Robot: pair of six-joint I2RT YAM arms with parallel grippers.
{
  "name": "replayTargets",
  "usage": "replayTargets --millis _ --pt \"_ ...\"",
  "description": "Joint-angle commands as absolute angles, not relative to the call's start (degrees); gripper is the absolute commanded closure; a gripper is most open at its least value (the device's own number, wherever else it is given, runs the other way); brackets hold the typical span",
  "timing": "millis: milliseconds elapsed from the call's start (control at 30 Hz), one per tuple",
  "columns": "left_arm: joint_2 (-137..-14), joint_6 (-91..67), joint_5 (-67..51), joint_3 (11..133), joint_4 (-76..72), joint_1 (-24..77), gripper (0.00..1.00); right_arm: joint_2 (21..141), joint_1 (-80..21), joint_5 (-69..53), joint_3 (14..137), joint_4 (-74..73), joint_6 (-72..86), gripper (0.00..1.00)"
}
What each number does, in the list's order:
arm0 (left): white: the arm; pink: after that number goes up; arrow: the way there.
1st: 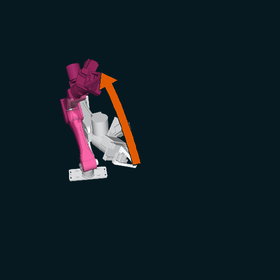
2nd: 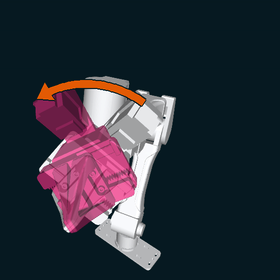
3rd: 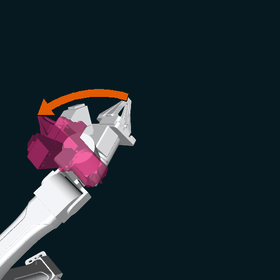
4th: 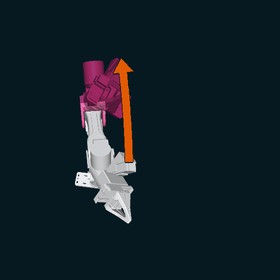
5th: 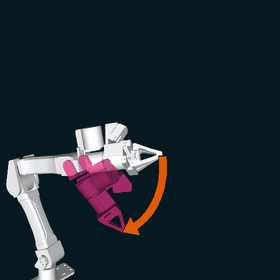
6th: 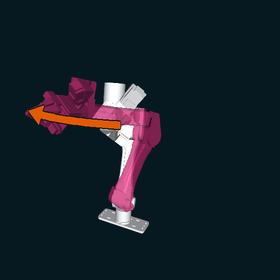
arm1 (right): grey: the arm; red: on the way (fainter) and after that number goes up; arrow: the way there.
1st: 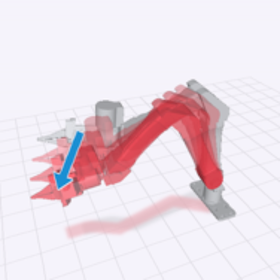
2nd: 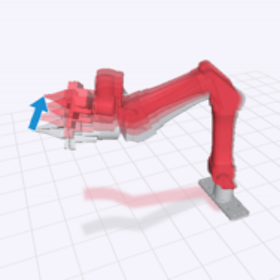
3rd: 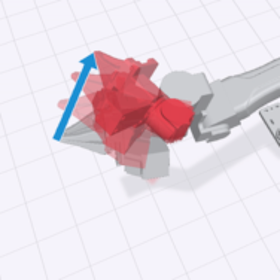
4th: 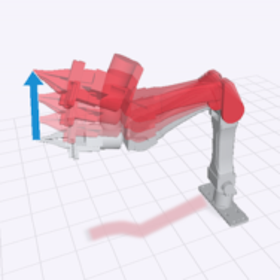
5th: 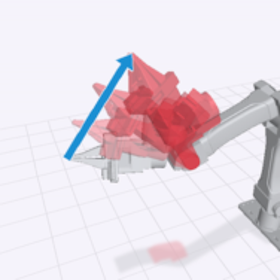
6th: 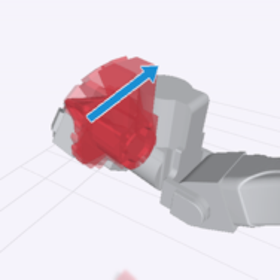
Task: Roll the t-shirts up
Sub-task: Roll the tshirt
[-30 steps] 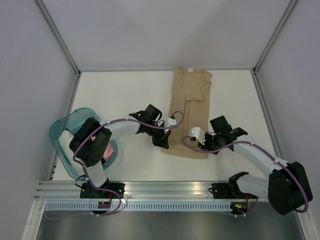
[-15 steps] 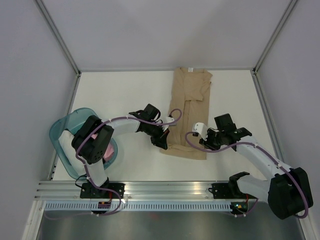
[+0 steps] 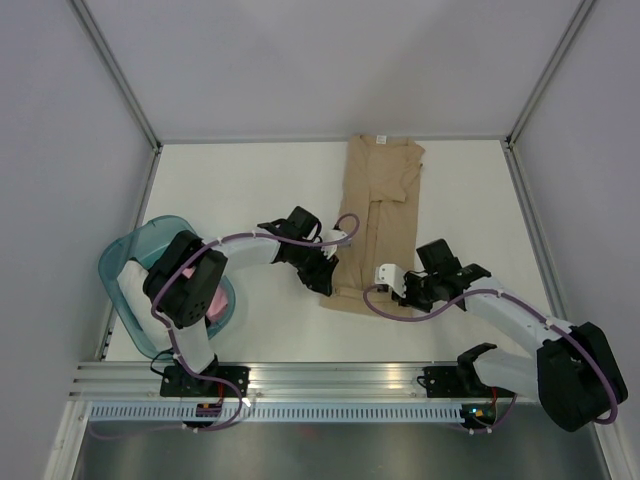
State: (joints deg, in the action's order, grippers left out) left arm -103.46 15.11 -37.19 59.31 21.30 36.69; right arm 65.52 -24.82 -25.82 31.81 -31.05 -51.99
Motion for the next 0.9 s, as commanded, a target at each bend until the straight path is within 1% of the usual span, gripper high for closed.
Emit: replayTargets --millis 0,67,200,333,400,433,500,533,567,633,867 --pt "-101.60 10.37 -32.18 61.08 21.27 36.39 0.64 65.30 -25.05 -24.35 29.71 -25.93 -52.91 0.87" --pt "-101.08 9.85 -28.94 60.91 21.36 35.86 0.64 64.87 -24.96 -22.95 28.48 -24.79 -52.21 0.87" --pt "-98.97 10.37 -26.54 61.43 21.09 34.54 0.64 63.90 -24.96 -20.22 27.16 -24.87 -52.29 0.87" --pt "-93.88 15.89 -27.33 60.65 18.91 34.98 0.64 63.63 -24.96 -19.95 26.81 -23.65 -51.51 0.86" --pt "-88.89 23.09 -27.42 57.14 14.62 37.43 0.64 63.72 -24.96 -19.95 26.89 -23.38 -51.15 0.86" --pt "-86.94 29.21 -26.29 53.82 13.02 40.40 0.63 63.72 -24.96 -19.95 26.98 -23.03 -51.15 0.86" --pt "-82.21 35.39 -26.02 50.03 8.38 43.58 0.60 63.72 -24.96 -19.86 27.07 -22.94 -51.33 0.87" --pt "-81.05 40.38 -26.28 46.44 6.96 45.07 0.53 63.72 -25.05 -19.86 27.16 -22.94 -51.33 0.86" --pt "-80.08 42.60 -26.37 44.84 5.46 47.35 0.50 63.72 -24.96 -19.95 27.33 -23.11 -51.33 0.86" --pt "-79.19 48.04 -26.02 41.50 2.31 48.86 0.43 63.63 -25.05 -19.95 27.42 -23.29 -51.24 0.86" --pt "-84.19 59.32 -25.67 39.56 0.36 49.75 0.43 62.32 -24.96 -19.69 26.81 -23.91 -52.12 0.86"
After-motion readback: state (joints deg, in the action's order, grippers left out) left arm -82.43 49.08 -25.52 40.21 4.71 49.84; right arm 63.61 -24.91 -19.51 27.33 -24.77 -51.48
